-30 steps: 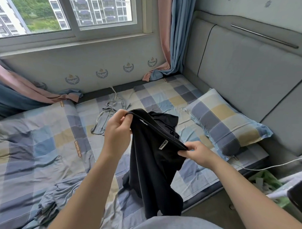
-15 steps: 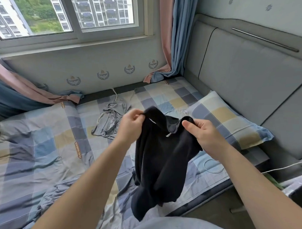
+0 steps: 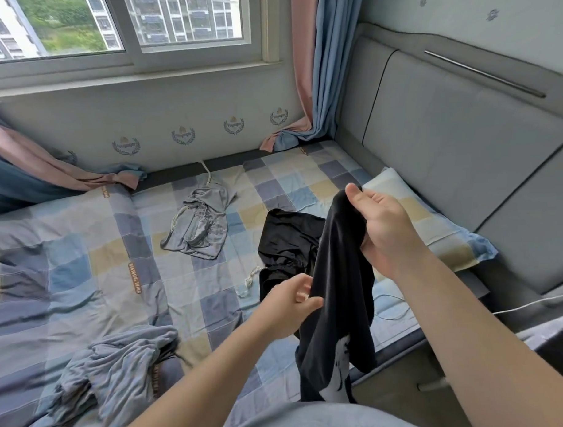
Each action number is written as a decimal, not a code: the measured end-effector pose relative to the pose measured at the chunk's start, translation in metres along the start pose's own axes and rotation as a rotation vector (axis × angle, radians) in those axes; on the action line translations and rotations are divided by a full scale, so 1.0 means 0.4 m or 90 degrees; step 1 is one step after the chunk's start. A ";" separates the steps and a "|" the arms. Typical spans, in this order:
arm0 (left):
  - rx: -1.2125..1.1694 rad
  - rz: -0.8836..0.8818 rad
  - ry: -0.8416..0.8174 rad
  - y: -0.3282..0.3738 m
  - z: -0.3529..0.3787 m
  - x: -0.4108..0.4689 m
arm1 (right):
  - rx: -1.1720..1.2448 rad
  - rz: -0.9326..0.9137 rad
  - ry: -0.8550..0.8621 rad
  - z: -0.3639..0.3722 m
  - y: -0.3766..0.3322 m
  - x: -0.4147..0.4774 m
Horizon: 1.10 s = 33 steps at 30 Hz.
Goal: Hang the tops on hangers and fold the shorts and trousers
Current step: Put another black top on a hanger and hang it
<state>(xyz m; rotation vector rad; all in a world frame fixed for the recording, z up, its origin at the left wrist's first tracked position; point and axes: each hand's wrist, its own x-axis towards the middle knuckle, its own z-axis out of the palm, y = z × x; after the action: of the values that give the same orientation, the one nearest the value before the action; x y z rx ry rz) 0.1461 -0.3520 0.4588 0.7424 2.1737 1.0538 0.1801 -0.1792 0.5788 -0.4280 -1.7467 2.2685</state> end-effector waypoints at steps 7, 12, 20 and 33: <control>-0.060 0.014 0.157 -0.013 -0.011 0.010 | -0.028 -0.043 0.024 -0.052 -0.006 0.015; -0.134 0.070 0.257 0.023 -0.081 -0.007 | -0.181 -0.103 0.092 -0.108 0.013 0.042; -0.247 0.091 0.299 0.103 -0.186 -0.044 | -0.473 -0.002 0.150 -0.092 0.078 0.038; -0.470 0.137 0.344 0.173 -0.249 -0.095 | -0.425 0.023 -0.185 0.111 0.290 -0.049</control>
<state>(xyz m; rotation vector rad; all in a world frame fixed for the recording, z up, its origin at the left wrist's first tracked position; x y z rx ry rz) 0.1147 -0.3900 0.5761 0.3636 1.8737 2.1989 0.1797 -0.2555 0.4789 -0.2492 -2.6551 1.7779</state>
